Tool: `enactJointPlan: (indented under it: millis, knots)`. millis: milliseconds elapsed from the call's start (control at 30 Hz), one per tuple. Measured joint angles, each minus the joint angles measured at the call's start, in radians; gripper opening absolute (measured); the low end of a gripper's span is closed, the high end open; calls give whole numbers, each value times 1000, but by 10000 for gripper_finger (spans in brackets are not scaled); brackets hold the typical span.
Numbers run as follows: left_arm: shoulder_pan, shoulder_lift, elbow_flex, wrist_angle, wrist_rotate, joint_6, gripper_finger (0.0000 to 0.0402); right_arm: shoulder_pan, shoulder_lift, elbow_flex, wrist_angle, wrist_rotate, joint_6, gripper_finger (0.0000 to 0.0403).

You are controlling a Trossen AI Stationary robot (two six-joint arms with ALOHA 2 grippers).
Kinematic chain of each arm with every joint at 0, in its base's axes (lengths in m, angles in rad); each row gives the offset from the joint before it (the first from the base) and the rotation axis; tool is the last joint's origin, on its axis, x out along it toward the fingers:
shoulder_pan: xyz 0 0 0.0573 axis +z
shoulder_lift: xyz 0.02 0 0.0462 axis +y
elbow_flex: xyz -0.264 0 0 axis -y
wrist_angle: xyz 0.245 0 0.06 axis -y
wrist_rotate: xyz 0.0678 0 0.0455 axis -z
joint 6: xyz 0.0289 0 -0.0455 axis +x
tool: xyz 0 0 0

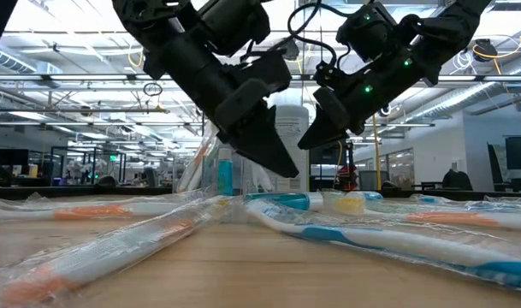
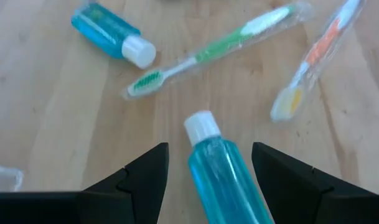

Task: Pick & Place toothbrushing station
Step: Put the blue mouthwash into the transparent organizer

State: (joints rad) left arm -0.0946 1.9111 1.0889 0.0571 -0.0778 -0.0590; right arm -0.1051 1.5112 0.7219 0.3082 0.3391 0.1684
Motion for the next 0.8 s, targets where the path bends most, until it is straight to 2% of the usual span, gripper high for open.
enactJointPlan:
  millis: [267, 367, 467, 600, 800]
  knots:
    - [-41, 0, 0, -25, 8, -32, 237, 0, 0, 0, 0, 0, 0, 91]
    - [-54, 32, 1, 28, 1, -43, 237, 0, 0, 0, 0, -1, 0, 91]
    - [-58, 67, 0, 76, -53, -52, 237, 0, 0, 1, 1, -1, 0, 91]
    - [-50, 85, 0, 49, -140, -74, 237, 0, 0, 1, 1, -1, 0, 91]
    - [-15, 85, 0, 2, -188, -78, 236, 0, 0, 0, 4, -2, 0, 91]
